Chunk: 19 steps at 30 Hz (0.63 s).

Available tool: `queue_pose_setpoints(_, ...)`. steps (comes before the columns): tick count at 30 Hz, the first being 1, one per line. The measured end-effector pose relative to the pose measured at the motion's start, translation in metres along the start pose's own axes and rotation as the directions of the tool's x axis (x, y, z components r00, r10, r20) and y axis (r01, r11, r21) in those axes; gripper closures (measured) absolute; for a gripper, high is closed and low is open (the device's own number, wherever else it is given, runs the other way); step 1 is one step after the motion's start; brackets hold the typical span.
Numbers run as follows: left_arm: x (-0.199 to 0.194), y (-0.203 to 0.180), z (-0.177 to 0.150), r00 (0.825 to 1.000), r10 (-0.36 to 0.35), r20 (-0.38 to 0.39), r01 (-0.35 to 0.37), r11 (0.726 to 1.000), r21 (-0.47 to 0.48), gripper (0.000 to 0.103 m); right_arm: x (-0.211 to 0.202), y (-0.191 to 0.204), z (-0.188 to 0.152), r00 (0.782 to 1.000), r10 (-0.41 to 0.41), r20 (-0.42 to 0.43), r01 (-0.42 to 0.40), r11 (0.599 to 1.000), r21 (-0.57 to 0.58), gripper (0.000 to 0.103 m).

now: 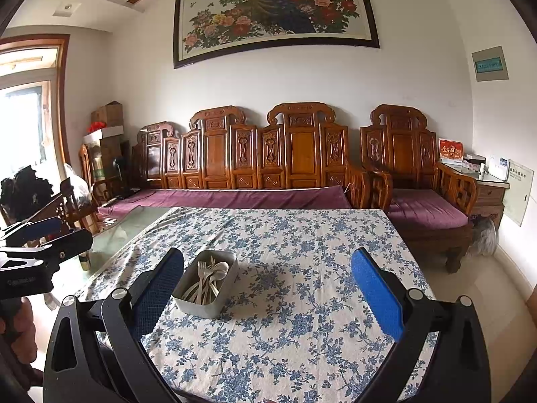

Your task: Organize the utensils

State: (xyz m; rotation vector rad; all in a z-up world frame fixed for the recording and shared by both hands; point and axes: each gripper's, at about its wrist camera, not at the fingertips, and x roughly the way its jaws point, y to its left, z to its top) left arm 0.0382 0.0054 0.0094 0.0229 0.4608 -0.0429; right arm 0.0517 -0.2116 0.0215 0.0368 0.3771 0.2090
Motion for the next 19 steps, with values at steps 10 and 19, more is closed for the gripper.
queue_pose_setpoints(10, 0.0004, 0.0001, -0.0004, 1.000, -0.002, -0.001, 0.002, 1.000, -0.002, 0.008, 0.0001, -0.0007, -0.0004, 1.000, 0.001, -0.001, -0.001, 1.000, -0.001, 0.003)
queue_pose_setpoints(19, 0.0010, -0.0001, -0.0028, 1.000, -0.006, -0.004, 0.006, 1.000, -0.004, 0.008, 0.0003, -0.0004, -0.0011, 1.000, -0.003, 0.001, 0.003, 1.000, -0.002, 0.003)
